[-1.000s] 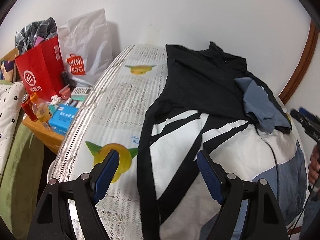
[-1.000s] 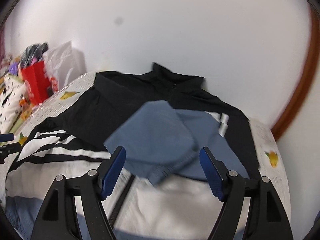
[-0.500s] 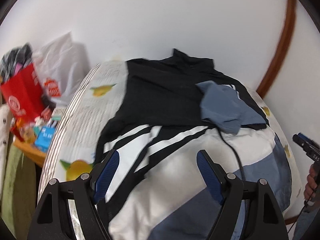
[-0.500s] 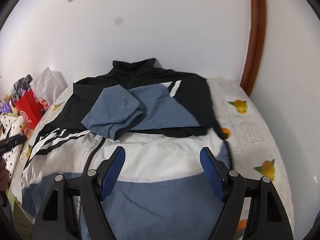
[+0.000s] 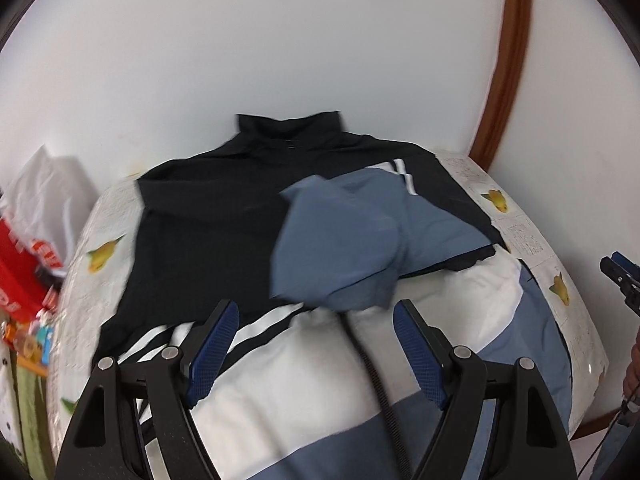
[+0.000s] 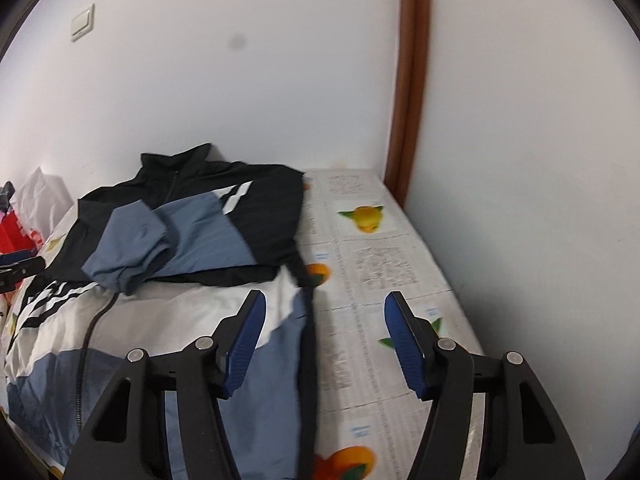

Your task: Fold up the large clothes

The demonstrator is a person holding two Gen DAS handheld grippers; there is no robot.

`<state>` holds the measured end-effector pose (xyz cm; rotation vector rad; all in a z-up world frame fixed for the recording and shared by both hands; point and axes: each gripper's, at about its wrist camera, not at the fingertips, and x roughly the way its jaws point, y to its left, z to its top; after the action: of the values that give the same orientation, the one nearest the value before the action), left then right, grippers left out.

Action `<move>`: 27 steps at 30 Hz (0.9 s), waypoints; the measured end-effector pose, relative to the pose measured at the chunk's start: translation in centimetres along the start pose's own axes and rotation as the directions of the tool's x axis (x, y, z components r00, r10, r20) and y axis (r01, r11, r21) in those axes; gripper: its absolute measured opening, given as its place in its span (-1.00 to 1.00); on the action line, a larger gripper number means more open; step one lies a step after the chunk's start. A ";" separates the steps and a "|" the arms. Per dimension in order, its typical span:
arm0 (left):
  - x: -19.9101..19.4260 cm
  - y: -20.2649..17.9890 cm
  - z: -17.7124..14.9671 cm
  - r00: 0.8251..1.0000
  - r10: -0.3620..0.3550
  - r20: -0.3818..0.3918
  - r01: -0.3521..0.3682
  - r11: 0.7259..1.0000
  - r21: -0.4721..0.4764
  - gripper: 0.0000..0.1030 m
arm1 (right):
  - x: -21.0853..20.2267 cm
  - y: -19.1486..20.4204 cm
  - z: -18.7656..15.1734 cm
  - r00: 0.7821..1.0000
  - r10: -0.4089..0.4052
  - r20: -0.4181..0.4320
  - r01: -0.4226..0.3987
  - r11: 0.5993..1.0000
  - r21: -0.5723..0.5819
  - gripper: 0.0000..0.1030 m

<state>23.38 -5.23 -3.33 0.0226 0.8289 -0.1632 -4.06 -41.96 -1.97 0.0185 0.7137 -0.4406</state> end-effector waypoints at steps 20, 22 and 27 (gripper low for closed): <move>13.8 -6.9 0.8 0.985 0.002 -0.171 0.021 0.991 0.135 0.28 | 6.4 -3.9 -0.4 0.999 -0.001 -0.053 0.004 0.999 0.054 0.19; 14.6 -6.8 0.4 0.983 0.018 -0.184 0.008 0.990 0.141 0.28 | 7.0 -3.6 -0.6 0.998 0.004 -0.065 -0.001 0.999 0.046 0.19; 15.0 -6.4 0.2 0.983 0.050 -0.178 -0.023 0.988 0.153 0.03 | 7.9 -2.5 -0.7 0.996 0.011 -0.088 -0.009 1.000 0.029 0.19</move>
<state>32.49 -13.61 -13.93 0.1972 0.9957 -0.1908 -0.25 -47.10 -7.22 0.0689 0.7942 -0.4424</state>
